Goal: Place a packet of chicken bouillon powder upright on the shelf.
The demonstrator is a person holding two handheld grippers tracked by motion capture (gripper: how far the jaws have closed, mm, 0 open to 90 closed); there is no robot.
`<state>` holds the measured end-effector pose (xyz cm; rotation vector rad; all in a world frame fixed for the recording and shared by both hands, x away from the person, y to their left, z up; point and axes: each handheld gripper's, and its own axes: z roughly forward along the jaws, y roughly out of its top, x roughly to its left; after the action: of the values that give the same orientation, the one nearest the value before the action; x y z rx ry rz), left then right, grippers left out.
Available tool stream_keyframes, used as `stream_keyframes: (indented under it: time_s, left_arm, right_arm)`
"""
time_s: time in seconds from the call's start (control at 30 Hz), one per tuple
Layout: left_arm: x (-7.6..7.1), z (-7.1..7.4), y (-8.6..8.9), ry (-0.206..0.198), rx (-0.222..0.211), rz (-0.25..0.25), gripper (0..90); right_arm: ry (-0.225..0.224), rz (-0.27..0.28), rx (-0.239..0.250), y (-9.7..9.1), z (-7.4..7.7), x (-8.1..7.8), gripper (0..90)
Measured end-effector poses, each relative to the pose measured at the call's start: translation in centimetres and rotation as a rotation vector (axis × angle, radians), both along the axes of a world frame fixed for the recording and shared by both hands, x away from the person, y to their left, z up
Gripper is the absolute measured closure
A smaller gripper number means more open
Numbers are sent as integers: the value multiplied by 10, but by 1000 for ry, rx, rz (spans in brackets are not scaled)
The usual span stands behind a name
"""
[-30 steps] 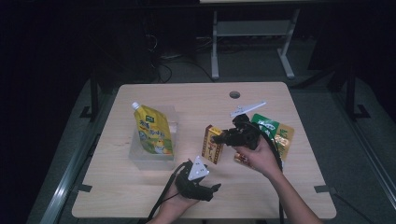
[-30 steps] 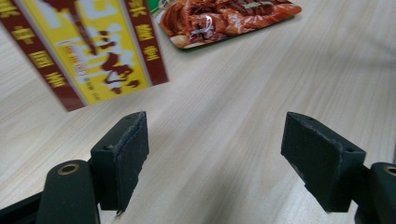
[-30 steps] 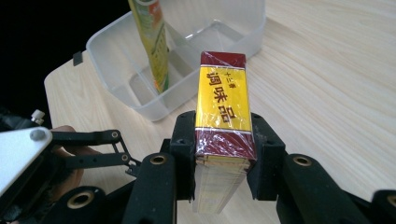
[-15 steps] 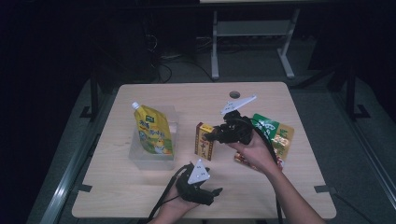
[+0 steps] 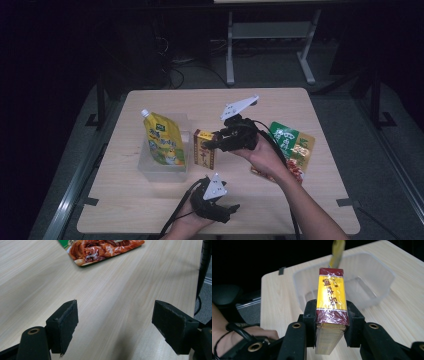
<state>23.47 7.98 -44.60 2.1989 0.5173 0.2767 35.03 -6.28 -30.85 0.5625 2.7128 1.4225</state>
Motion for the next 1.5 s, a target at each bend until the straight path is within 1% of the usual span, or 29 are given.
stream_keyframes:
  time_s: [0.03, 0.2, 0.23, 0.27, 0.33, 0.37, 0.43, 0.47, 0.5, 0.57, 0.6, 0.63, 0.67, 0.7, 0.77, 0.8, 0.83, 0.87, 0.9, 0.93, 1.07, 1.1, 1.17, 1.23, 1.3, 1.33, 1.37, 1.4, 1.5]
  left_arm:
    - [-1, 0, -1, 5, -10, 7, 205]
    - [0, 0, 0, -3, -14, 1, 204]
    - [-1, -1, -1, 4, -27, 4, 204]
    - [-1, -1, -1, 6, -28, 2, 203]
    - [0, -1, 0, -3, -24, -4, 202]
    - [-1, -1, -1, 5, -28, 0, 201]
    - [-1, -1, 0, 2, -27, -4, 200]
    - [0, -1, 0, 3, -28, -4, 198]
    - [-1, -2, 0, 12, -32, 0, 194]
    - [-1, -2, 0, 14, -33, 0, 193]
    - [-1, -2, 0, 14, -33, 0, 193]
    - [-1, -2, 0, 13, -26, -4, 193]
    - [-1, -2, 0, 14, -31, -3, 193]
    - [-1, -2, 0, 15, -34, -4, 192]
    - [-2, -2, 0, 28, -43, 0, 192]
    - [-2, -2, 0, 27, -44, -1, 192]
    - [-1, -2, 0, 28, -46, 0, 192]
    - [-2, -3, 0, 33, -57, 6, 192]
    - [-2, -3, 0, 32, -57, 6, 192]
    - [-2, -3, -1, 42, -60, 11, 192]
    - [-3, -3, 0, 38, -48, 3, 192]
    - [-2, -2, 0, 34, -38, -3, 192]
    - [-2, -2, 1, 38, -40, 0, 192]
    - [-2, -3, 1, 43, -52, 8, 192]
    - [-2, -2, 1, 39, -53, 8, 192]
    - [-1, -2, 2, 35, -45, 2, 192]
    - [-1, -2, 2, 35, -47, 2, 192]
    - [-2, -2, 1, 37, -60, 5, 193]
    - [-3, -2, 1, 44, -62, 9, 193]
  right_arm:
    - [-2, 8, 7, 3, 2, -1, 671]
    - [-30, 59, 11, 18, 9, -1, 671]
    - [-33, 73, 12, 23, 11, -1, 671]
    - [-27, 82, 12, 26, 12, -2, 671]
    - [-35, 98, 13, 32, 13, -1, 671]
    - [-34, 104, 12, 36, 13, -1, 670]
    - [-28, 112, 10, 42, 14, 1, 671]
    - [-32, 117, 0, 45, 13, 2, 671]
    - [-30, 123, 0, 48, 13, 3, 671]
    - [-22, 134, 5, 54, 13, 4, 670]
    - [-26, 140, 5, 56, 13, 5, 670]
    - [-24, 142, 9, 59, 13, 6, 670]
    - [-30, 150, 11, 61, 13, 7, 670]
    - [-27, 155, 12, 64, 13, 8, 670]
    - [-26, 160, 4, 69, 12, 8, 670]
    - [-33, 165, 2, 70, 12, 9, 670]
    - [-24, 167, 5, 72, 12, 8, 670]
    - [-35, 173, -2, 74, 11, 10, 670]
    - [-30, 172, 0, 75, 11, 9, 671]
    - [-33, 172, -8, 77, 10, 10, 670]
    - [-31, 181, -7, 82, 10, 13, 670]
    - [-28, 182, -6, 84, 10, 13, 670]
    - [-27, 184, -6, 88, 10, 13, 670]
    - [-22, 187, -9, 91, 9, 14, 670]
    - [-26, 192, -16, 94, 7, 16, 670]
    - [-25, 192, -17, 95, 7, 16, 670]
    - [-21, 192, -20, 97, 6, 17, 670]
    - [-26, 193, -21, 97, 5, 17, 670]
    - [-20, 199, -26, 100, 2, 19, 670]
